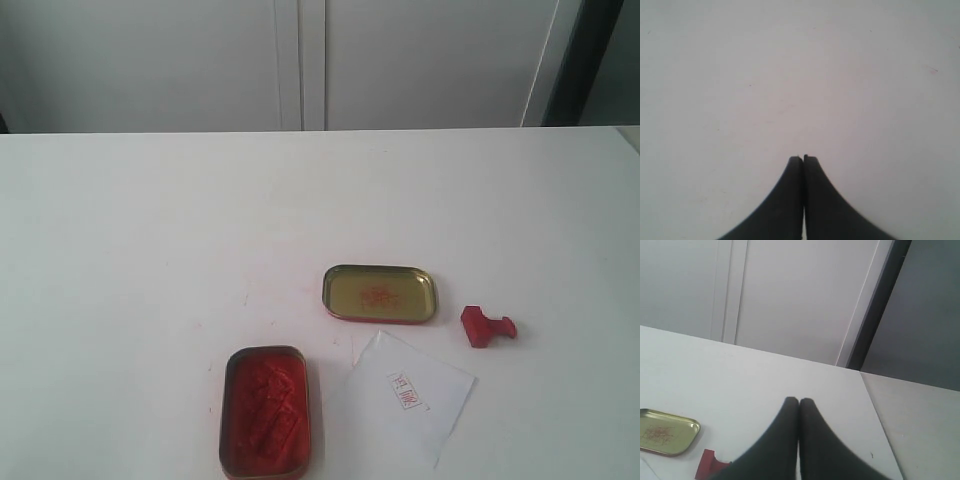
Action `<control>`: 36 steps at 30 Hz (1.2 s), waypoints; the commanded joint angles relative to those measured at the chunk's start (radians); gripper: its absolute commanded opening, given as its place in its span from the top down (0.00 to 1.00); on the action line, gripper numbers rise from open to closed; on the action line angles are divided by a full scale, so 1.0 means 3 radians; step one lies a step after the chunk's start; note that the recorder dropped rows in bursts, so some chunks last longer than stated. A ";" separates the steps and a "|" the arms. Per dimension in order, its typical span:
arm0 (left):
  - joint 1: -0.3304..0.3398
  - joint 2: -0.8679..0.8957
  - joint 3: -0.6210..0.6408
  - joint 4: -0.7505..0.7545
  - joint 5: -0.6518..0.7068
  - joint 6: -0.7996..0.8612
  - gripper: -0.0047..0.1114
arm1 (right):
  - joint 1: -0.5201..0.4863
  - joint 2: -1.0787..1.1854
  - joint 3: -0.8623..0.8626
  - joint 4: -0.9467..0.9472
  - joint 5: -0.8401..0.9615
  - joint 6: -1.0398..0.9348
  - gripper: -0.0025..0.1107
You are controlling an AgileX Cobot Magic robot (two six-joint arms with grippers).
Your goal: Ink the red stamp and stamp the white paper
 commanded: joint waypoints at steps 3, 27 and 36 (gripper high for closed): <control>0.0002 -0.0012 0.0032 0.0001 0.0054 -0.0012 0.96 | 0.0004 -0.0055 0.0010 -0.0002 -0.0017 -0.0017 0.98; 0.0002 -0.0012 0.0032 0.0001 0.0054 -0.0012 0.96 | 0.0004 -0.0105 0.0061 0.0060 -0.0017 0.0261 0.98; 0.0002 -0.0012 0.0032 0.0001 0.0054 -0.0012 0.96 | 0.0004 -0.0105 0.0061 0.0106 -0.0011 0.0275 0.98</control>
